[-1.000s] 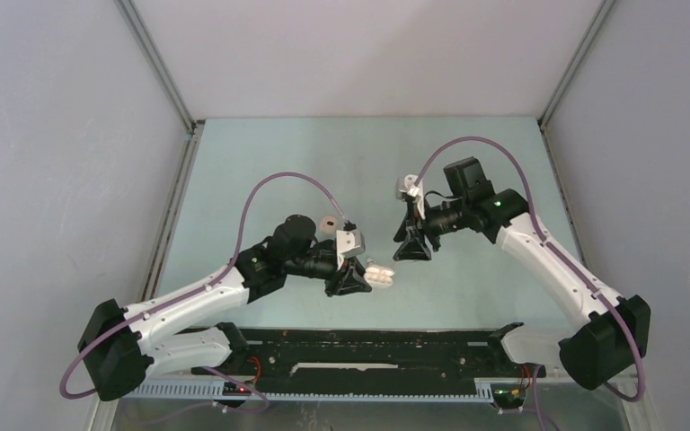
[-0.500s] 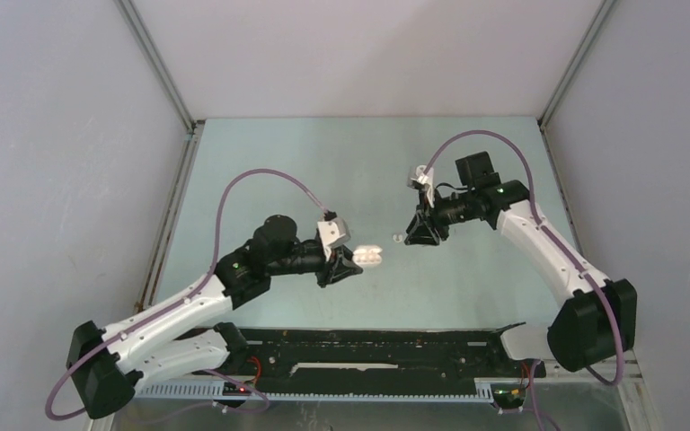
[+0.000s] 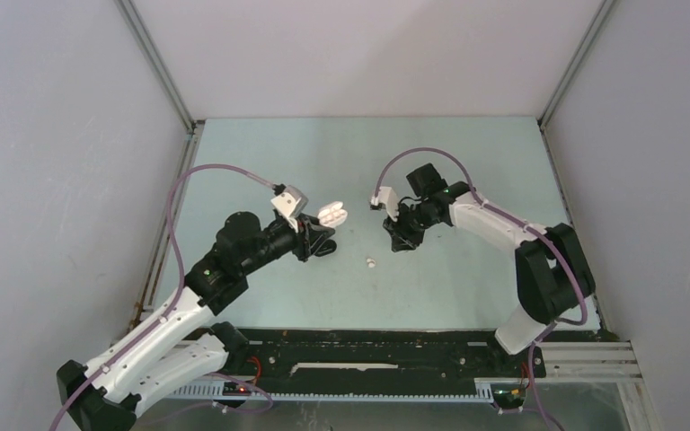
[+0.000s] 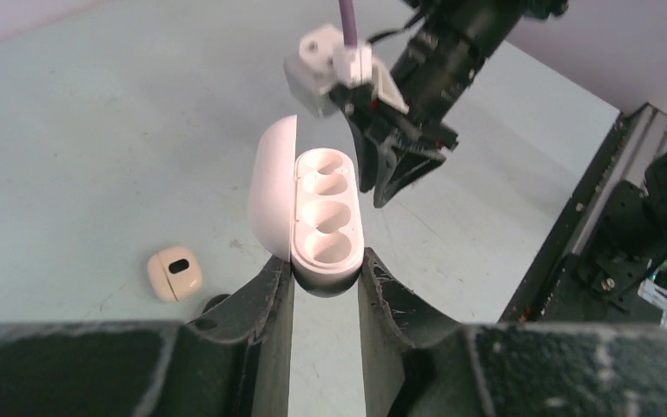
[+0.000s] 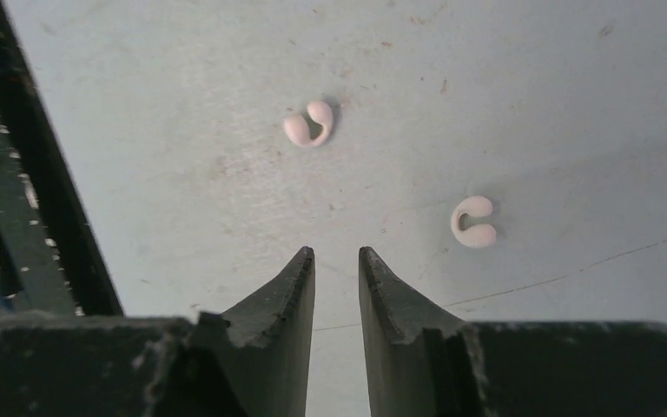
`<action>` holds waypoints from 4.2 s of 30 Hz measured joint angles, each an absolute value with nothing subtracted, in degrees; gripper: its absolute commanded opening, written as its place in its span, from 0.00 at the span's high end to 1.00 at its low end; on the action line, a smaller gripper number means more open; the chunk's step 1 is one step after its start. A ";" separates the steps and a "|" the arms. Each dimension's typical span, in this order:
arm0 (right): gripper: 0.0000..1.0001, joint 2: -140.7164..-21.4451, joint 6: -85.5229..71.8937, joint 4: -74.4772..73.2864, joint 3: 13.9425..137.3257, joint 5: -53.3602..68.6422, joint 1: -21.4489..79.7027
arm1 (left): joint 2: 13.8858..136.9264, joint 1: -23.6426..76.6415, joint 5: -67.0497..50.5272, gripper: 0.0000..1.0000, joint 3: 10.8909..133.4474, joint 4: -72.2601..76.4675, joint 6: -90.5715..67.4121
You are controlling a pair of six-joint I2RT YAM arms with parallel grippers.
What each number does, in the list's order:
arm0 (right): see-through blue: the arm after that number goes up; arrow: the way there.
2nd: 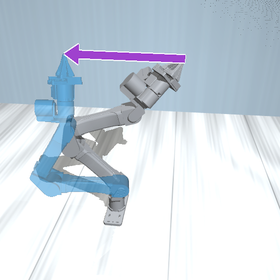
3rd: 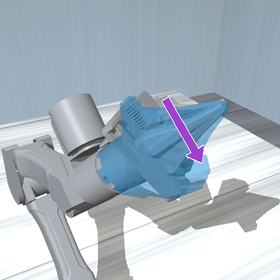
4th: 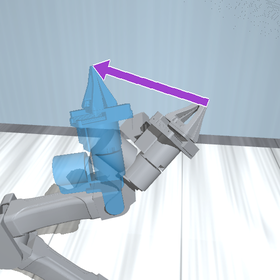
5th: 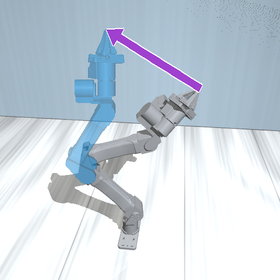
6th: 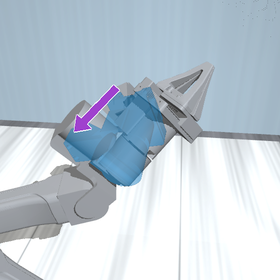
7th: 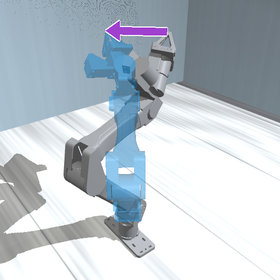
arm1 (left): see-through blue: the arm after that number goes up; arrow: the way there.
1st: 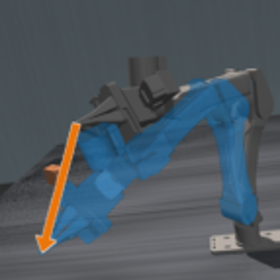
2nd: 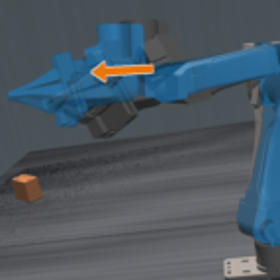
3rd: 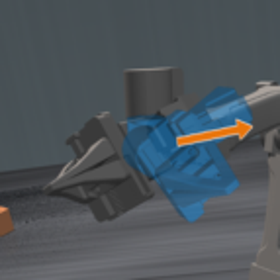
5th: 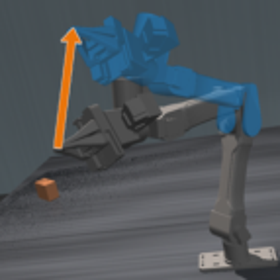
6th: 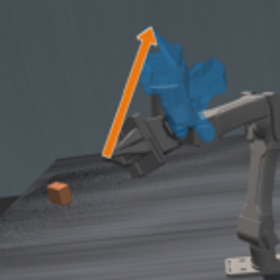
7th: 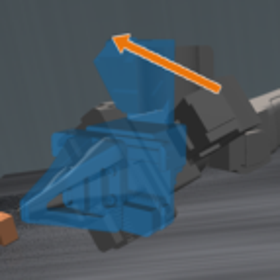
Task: Insert the wireless bluetooth earbuds into the charging case
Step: Pick up the earbud from the center of the board, then place the earbud in the charging case.
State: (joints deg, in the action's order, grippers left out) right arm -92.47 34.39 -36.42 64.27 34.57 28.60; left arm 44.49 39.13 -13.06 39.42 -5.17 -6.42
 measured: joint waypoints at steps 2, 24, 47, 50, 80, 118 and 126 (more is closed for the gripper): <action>0.75 -94.76 34.81 -35.68 64.40 31.68 29.65 | 43.81 38.61 -11.84 1.00 39.42 -5.13 -7.11; 0.77 -108.31 32.91 -35.42 73.95 19.42 31.64 | 45.47 38.06 -9.43 1.00 39.42 -5.82 -8.14; 0.74 -110.41 31.88 -37.19 74.63 19.55 29.41 | 46.50 38.06 -9.67 0.97 39.42 -6.68 -8.12; 0.74 -110.43 31.73 -37.17 74.63 19.51 29.41 | 46.50 38.06 -9.72 0.96 39.42 -6.68 -8.14; 0.74 -110.08 30.83 -33.01 74.83 11.49 30.57 | 47.00 38.04 -10.87 0.96 39.42 -6.72 -8.14; 1.00 -71.24 41.21 -53.56 74.52 36.56 29.85 | 49.43 38.04 -18.17 1.00 39.42 -6.35 -7.99; 1.00 -69.32 39.92 -57.67 75.75 43.29 34.65 | 51.70 39.79 -29.56 1.00 39.42 -4.43 -5.89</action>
